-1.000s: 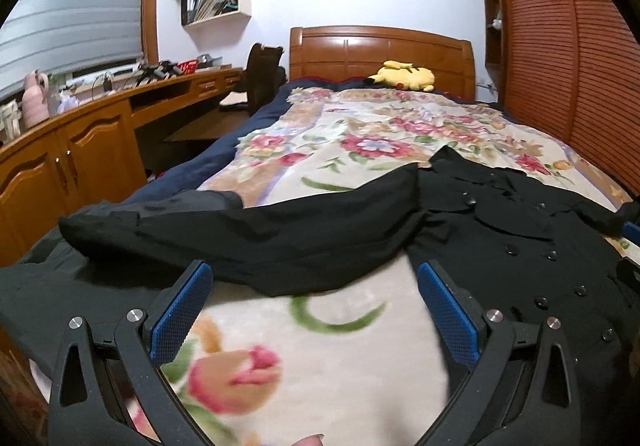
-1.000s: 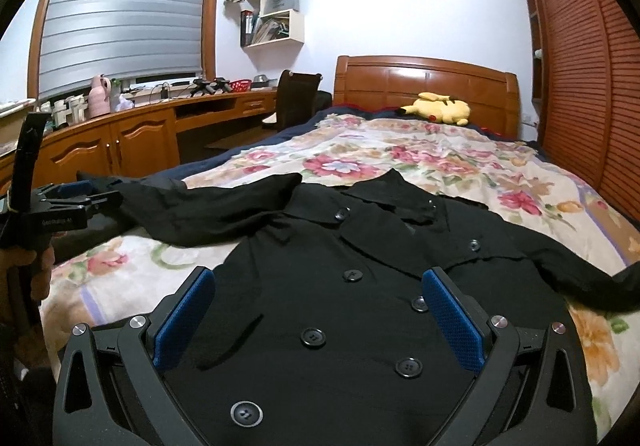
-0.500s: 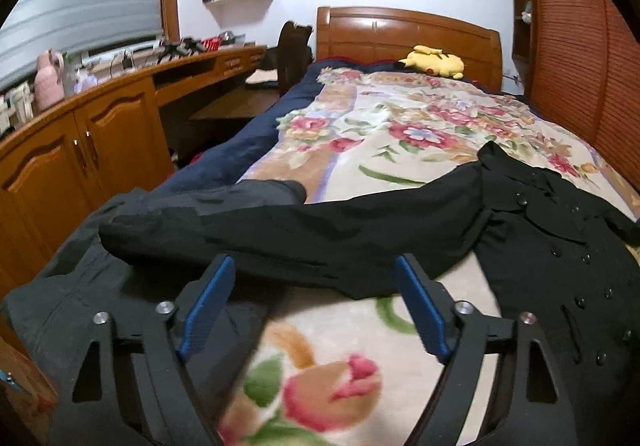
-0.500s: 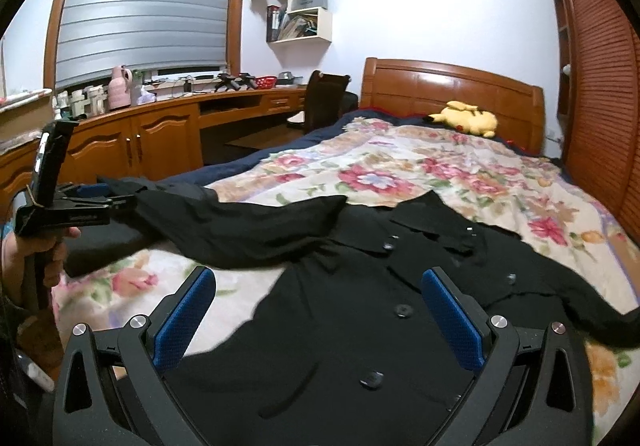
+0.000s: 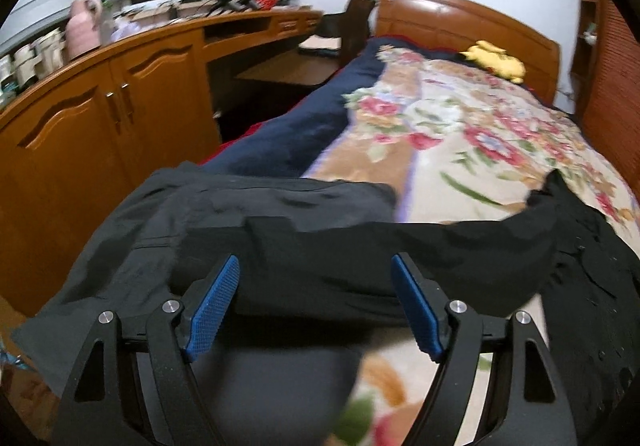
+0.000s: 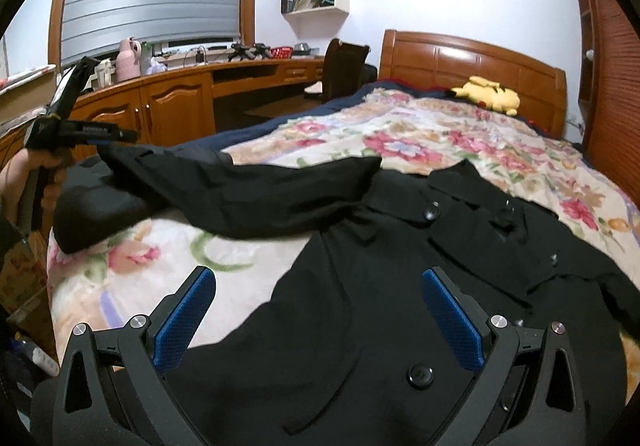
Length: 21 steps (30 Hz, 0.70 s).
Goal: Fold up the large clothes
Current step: 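Grasp the coat sleeve nearest the left tool and lift it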
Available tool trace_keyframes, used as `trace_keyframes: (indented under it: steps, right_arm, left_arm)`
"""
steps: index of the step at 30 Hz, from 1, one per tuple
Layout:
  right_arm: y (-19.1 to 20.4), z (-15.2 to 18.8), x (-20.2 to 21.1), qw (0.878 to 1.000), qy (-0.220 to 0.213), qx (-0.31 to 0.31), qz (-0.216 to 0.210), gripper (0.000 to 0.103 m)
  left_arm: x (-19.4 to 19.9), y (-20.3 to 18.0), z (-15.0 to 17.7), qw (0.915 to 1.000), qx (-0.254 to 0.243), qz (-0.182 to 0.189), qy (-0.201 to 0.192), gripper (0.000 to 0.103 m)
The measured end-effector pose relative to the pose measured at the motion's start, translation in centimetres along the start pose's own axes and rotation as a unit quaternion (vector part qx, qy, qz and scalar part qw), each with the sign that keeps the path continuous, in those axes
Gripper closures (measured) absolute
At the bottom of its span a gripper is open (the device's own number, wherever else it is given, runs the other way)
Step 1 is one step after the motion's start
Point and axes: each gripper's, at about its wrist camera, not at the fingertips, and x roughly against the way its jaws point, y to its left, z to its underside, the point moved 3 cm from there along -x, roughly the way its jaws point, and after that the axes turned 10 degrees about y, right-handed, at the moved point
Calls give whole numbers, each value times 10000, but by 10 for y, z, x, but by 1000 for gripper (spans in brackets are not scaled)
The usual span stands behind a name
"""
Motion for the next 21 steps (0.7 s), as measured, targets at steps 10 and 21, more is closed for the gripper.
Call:
trace_keyframes:
  steps: [10,21]
  right_arm:
    - [4,-11,-7,9999,101,43,-28,1]
    - [-1,-10,-4,10000,18,28,-63,1]
  left_arm:
    - [-18,30,18,9978,222,-480,394,24]
    - [-20,32,26,9981,167,-309,497,45]
